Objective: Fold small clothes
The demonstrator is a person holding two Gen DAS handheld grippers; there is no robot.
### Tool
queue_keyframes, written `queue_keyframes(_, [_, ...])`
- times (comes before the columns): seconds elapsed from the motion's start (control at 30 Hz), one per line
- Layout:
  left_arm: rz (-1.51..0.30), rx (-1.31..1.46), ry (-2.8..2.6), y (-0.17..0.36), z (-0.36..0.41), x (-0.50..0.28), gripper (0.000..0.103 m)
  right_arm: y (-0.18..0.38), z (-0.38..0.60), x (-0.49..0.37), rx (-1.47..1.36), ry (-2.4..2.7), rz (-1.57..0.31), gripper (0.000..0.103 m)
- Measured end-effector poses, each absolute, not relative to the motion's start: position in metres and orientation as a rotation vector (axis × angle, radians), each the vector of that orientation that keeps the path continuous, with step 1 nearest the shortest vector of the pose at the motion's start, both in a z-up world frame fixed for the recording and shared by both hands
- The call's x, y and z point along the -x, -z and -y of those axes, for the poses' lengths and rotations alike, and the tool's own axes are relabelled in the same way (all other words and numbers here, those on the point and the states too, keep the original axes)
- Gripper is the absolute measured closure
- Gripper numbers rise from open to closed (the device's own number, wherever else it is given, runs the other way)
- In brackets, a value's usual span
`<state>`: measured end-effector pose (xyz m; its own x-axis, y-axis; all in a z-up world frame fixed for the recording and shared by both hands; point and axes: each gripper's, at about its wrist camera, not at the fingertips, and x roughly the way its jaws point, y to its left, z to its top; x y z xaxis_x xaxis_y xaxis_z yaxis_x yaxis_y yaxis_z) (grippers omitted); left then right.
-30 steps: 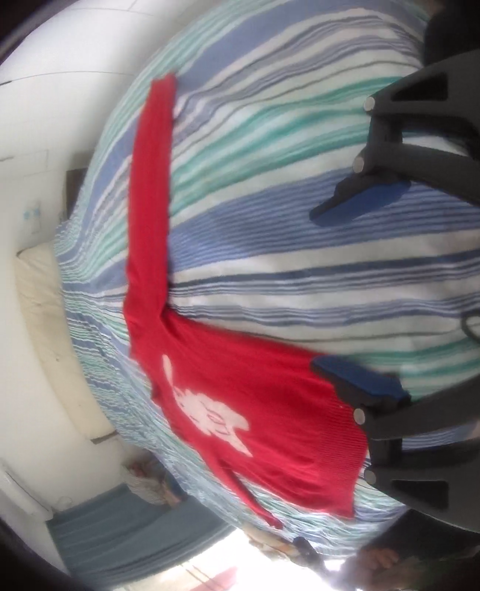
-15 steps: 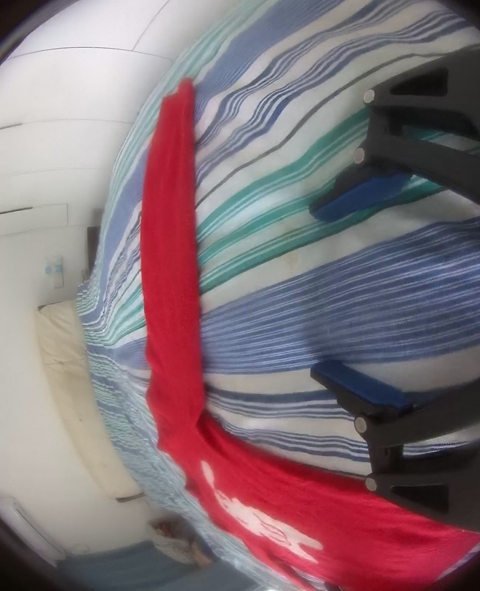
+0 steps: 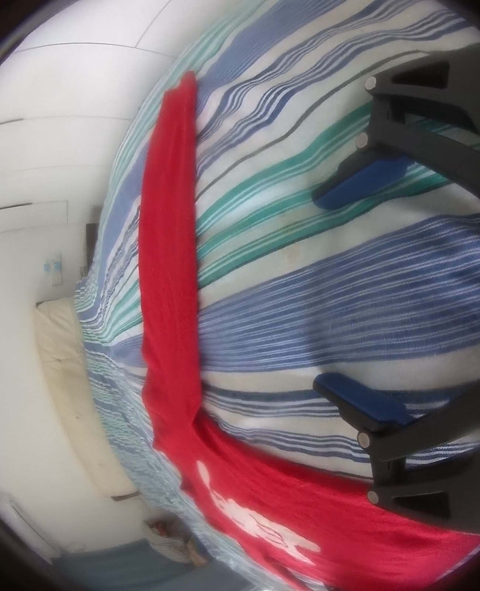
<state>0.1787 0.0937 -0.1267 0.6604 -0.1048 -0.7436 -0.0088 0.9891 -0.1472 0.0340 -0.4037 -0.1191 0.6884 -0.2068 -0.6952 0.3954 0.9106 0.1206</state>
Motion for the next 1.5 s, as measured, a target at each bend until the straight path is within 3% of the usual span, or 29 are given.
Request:
queue_keyframes(1.37, [-0.890, 0.041, 0.016, 0.128, -0.083, -0.180, 0.000, 0.119, 0.398, -0.041, -0.247, 0.342, -0.782, 0.006])
queue_keyframes(1.5, [-0.982, -0.009, 0.072, 0.126, -0.080, -0.187, 0.000, 0.101, 0.418, -0.037, -0.367, 0.258, -0.777, 0.007])
